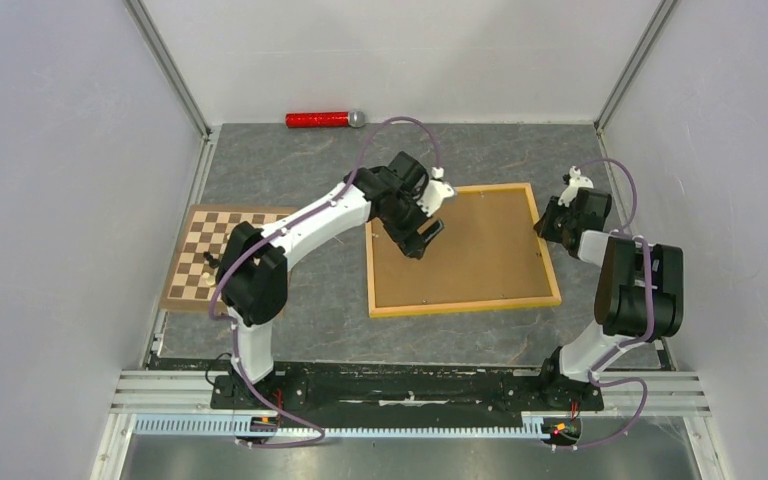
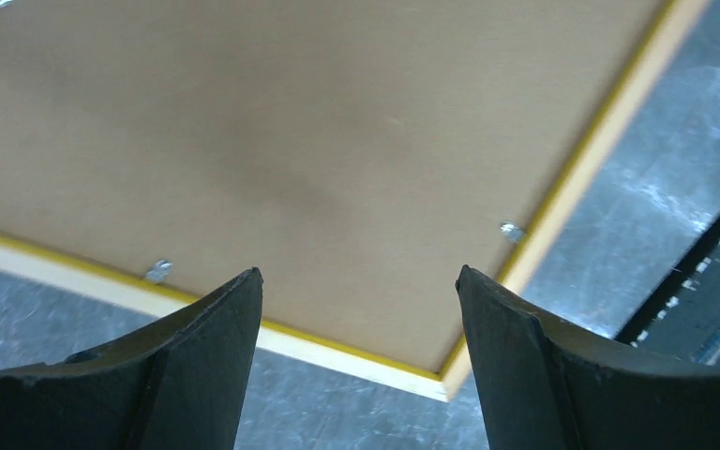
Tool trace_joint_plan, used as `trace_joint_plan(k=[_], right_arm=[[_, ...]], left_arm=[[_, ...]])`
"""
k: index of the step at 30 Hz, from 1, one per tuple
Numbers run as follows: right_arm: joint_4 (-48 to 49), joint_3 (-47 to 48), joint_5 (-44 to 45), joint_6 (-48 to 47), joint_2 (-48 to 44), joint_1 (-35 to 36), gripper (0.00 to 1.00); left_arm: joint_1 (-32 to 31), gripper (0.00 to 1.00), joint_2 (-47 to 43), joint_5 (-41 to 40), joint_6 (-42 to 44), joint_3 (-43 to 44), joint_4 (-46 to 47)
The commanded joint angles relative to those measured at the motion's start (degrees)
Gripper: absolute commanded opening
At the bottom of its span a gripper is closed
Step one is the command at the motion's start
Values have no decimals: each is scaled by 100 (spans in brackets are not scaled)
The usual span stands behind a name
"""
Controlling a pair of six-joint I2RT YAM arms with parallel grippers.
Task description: Put the photo into the frame
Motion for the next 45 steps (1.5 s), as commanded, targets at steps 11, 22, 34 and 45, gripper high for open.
trace_joint_plan(k=[11, 22, 34, 45], right_arm=[[448, 433, 426, 986, 470, 301, 0], [493, 836, 283, 1169, 798, 381, 1], [219, 968, 37, 963, 725, 406, 39], [-367, 1004, -202, 217, -400, 398, 69]], left_arm=[[-1108, 82, 600, -123, 526, 504, -85], [-1660, 78, 825, -508, 1015, 364, 173], [-1758, 75, 935, -782, 1274, 315, 437], [-1762, 79, 729, -949, 1469, 232, 460]])
